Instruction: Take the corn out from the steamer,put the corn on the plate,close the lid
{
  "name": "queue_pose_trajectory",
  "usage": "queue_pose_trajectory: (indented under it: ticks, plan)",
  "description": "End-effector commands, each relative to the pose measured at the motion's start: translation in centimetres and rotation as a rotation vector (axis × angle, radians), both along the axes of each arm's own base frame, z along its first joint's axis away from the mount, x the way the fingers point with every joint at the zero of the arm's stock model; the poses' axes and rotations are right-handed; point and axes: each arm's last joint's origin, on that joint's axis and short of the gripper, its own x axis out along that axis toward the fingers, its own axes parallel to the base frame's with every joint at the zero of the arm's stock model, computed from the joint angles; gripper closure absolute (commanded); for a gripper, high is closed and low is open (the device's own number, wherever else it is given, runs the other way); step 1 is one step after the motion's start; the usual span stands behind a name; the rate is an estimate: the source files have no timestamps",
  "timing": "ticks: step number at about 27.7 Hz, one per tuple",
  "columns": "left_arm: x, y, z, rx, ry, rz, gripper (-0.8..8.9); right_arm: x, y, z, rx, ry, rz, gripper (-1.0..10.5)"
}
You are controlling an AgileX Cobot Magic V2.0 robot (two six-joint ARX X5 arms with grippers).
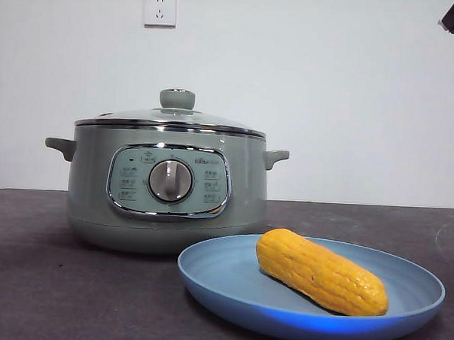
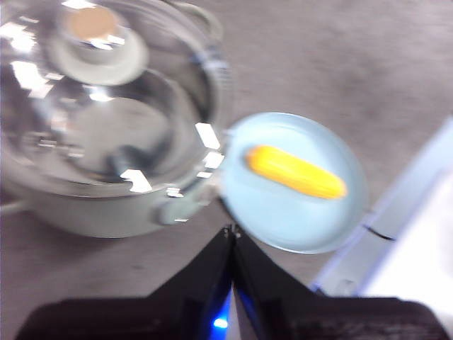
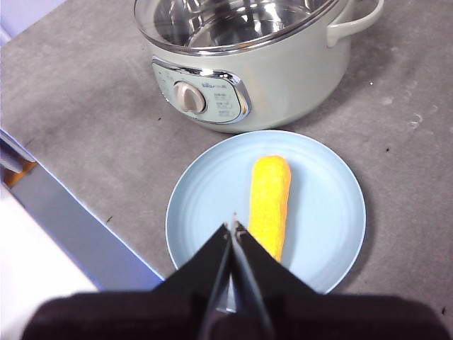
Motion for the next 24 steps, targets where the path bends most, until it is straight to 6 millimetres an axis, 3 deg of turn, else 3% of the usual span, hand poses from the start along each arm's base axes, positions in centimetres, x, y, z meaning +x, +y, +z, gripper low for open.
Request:
queue_pose_trajectory:
  ticks: [1, 7, 12, 15, 19, 24]
  plan:
    - [0.2, 0.2, 0.1, 0.041, -0.036, 0.033, 8.17, 0.0, 0.0, -0.2, -0.004, -0.001, 0.002, 9.5]
    - [1.2, 0.2, 1.3, 0.010, -0.200, 0.092, 8.17, 0.0, 0.0, -0.2, -0.004, -0.001, 0.002, 9.5]
    - [1.5, 2.2, 3.5, -0.032, -0.499, 0.233, 8.17, 0.0, 0.0, -0.2, -0.004, -0.001, 0.003, 9.5]
    - [0.8, 3.4, 3.3, -0.059, -0.635, 0.288, 8.17, 0.0, 0.0, -0.2, -0.004, -0.001, 0.003, 9.5]
    - [-0.9, 5.3, 0.4, -0.067, -0.754, 0.391, 8.17, 0.0, 0.0, -0.2, -0.004, -0.001, 0.003, 9.5]
    - [-3.6, 7.2, -5.9, -0.025, -0.826, 0.545, 8.17, 0.0, 0.0, -0.2, -0.004, -0.001, 0.003, 9.5]
